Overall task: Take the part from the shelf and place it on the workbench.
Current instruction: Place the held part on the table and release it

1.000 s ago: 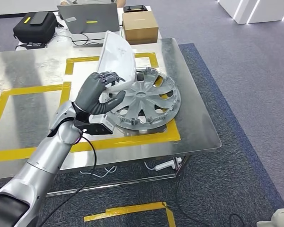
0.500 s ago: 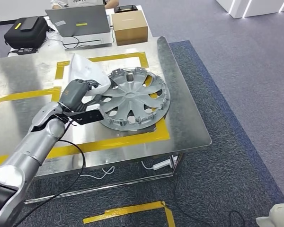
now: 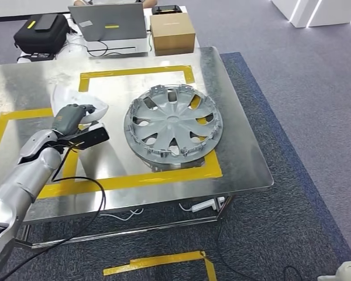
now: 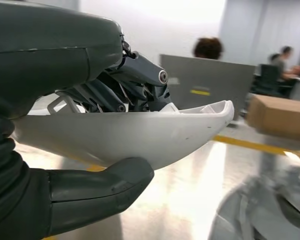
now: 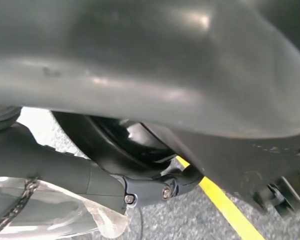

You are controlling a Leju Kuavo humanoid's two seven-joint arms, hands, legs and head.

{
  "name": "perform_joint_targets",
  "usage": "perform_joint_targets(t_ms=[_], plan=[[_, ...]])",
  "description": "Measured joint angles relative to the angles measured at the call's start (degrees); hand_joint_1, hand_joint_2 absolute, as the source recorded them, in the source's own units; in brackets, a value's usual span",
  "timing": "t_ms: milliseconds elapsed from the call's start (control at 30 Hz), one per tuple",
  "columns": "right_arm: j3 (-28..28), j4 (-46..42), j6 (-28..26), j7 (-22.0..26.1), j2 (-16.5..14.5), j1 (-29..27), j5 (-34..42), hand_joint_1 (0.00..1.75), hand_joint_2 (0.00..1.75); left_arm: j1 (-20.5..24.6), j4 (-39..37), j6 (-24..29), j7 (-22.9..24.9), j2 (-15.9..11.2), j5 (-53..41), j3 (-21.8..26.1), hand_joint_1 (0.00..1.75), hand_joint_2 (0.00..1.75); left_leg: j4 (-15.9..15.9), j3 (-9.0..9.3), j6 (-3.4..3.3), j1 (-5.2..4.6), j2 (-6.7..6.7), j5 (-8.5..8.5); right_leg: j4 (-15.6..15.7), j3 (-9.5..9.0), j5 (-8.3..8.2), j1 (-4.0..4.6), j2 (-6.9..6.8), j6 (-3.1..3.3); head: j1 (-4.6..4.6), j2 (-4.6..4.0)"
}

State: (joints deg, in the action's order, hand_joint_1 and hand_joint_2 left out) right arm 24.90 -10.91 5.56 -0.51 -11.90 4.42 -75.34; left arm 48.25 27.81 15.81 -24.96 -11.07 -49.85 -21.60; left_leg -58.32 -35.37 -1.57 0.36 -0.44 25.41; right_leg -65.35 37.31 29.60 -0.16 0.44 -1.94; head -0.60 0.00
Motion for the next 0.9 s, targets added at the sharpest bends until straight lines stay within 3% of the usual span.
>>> perform_joint_targets(t_ms=[67, 167, 233, 333, 367, 400, 433, 533, 600, 733, 767, 867, 900], plan=[[0.00, 0.01, 0.04, -0.04, -0.01, -0.33, 0.17, 0.00, 0.00, -0.36, -0.73, 1.94, 2.07, -1.08, -0.12, 0.83, 1.75, 1.75, -0.23, -0.12, 0.51, -0.22, 0.04, 0.15, 5.83, -2.84, -1.79, 0.04, 0.07, 0.46, -0.03, 0.00], [0.00, 0.02, -0.10, -0.03, -0.02, -0.68, 0.36, 0.00, 0.00, -1.34, -2.01, 3.74, 3.44, -2.82, -0.97, 1.94, 1.75, 1.75, -0.26, -0.34, 1.26, -0.37, 0.27, 0.10, 7.31, -3.63, -1.57, 0.06, 0.23, 1.31, -0.12, 0.00], [0.00, 0.02, -0.17, -0.04, -0.03, -0.72, 0.39, 0.00, 0.00, -1.99, -2.63, 4.53, 4.15, -3.65, -1.62, 2.55, 1.75, 1.75, -1.64, -0.84, 1.83, -0.26, 0.29, 1.26, 7.68, -3.91, -1.72, -0.15, 0.17, 1.98, -0.23, 0.00], [0.00, 0.02, -0.23, -0.06, -0.02, -0.79, 0.40, 0.00, 0.00, -2.66, -3.57, 5.18, 4.91, -4.67, -1.98, 3.35, 1.75, 1.75, -11.46, -5.18, 2.57, -0.04, 0.28, 6.01, 7.83, -4.19, -1.69, -0.25, 0.07, 2.64, -0.39, 0.00], [0.00, 0.02, -0.25, -0.06, -0.02, -0.81, 0.41, 0.00, 0.00, -3.01, -3.87, 5.24, 5.35, -4.89, -2.04, 3.68, 1.75, 1.75, -14.77, -6.75, 2.71, 0.03, 0.28, 7.05, 7.82, -4.28, -1.62, -0.24, 0.07, 2.71, -0.38, 0.00], [0.00, 0.02, -0.27, -0.07, -0.02, -0.83, 0.43, 0.00, 0.00, -3.41, -4.14, 5.27, 5.94, -5.07, -2.15, 4.04, 1.75, 1.75, -16.38, -7.55, 2.80, 0.12, 0.29, 7.05, 7.81, -4.40, -1.54, -0.24, 0.09, 2.75, -0.39, 0.00], [0.00, 0.02, -0.30, -0.08, -0.02, -0.85, 0.47, 0.00, 0.00, -3.78, -4.38, 5.32, 6.66, -5.28, -2.30, 4.42, 1.75, 1.75, -15.73, -7.31, 2.83, 0.21, 0.29, 5.92, 7.78, -4.56, -1.44, -0.24, 0.13, 2.76, -0.38, 0.00], [0.00, 0.03, -0.36, -0.10, -0.03, -0.90, 0.59, 0.00, 0.00, -4.24, -4.97, 6.17, 8.88, -6.27, -3.37, 5.54, 1.75, 1.75, -5.15, -2.52, 2.65, 0.31, 0.34, 0.19, 7.67, -5.09, -0.94, -0.13, 0.29, 2.40, -0.38, 0.00], [0.00, 0.04, -0.43, -0.14, -0.03, -0.95, 0.68, 0.00, 0.00, -4.40, -5.29, 7.01, 9.95, -6.97, -4.02, 6.29, 1.75, 1.75, -1.00, -0.60, 2.30, 0.10, 0.34, -0.41, 7.60, -5.01, -0.74, 0.05, 0.34, 1.92, -0.33, 0.00], [0.02, 0.04, -0.50, -0.17, -0.02, -0.95, 0.83, 0.00, 0.00, -5.32, -5.82, 7.40, 10.80, -7.92, -4.49, 7.43, 1.75, 1.75, -0.12, -0.07, 1.09, 0.24, 0.24, 0.04, 6.66, -4.46, 0.36, 0.14, 0.19, 0.70, -0.19, 0.00], [0.02, 0.04, -0.51, -0.17, -0.01, -0.89, 0.85, 0.00, 0.00, -5.43, -5.89, 7.42, 10.83, -8.04, -4.56, 7.64, 1.75, 1.75, 0.03, 0.05, 0.75, 0.37, 0.25, 0.02, 4.60, -3.43, 1.56, 0.15, 0.15, 0.45, -0.03, 0.00], [0.02, 0.03, -0.57, -0.17, -0.01, -0.44, 0.93, 0.00, 0.00, -5.79, -6.12, 7.47, 10.88, -8.23, -4.69, 8.12, 1.75, 1.75, 0.03, 0.10, 0.23, 0.27, 0.31, 0.14, -6.72, 2.27, 6.21, 0.06, 0.04, 0.13, 0.25, 0.00], [0.02, 0.02, -0.58, -0.20, -0.01, -0.28, 0.95, 0.00, 0.00, -5.93, -6.19, 7.47, 10.95, -8.26, -4.78, 8.19, 1.75, 1.75, 0.01, 0.13, 0.18, 0.19, 0.32, 0.17, -8.99, 3.51, 6.55, 0.07, 0.03, 0.13, 0.23, 0.00]])
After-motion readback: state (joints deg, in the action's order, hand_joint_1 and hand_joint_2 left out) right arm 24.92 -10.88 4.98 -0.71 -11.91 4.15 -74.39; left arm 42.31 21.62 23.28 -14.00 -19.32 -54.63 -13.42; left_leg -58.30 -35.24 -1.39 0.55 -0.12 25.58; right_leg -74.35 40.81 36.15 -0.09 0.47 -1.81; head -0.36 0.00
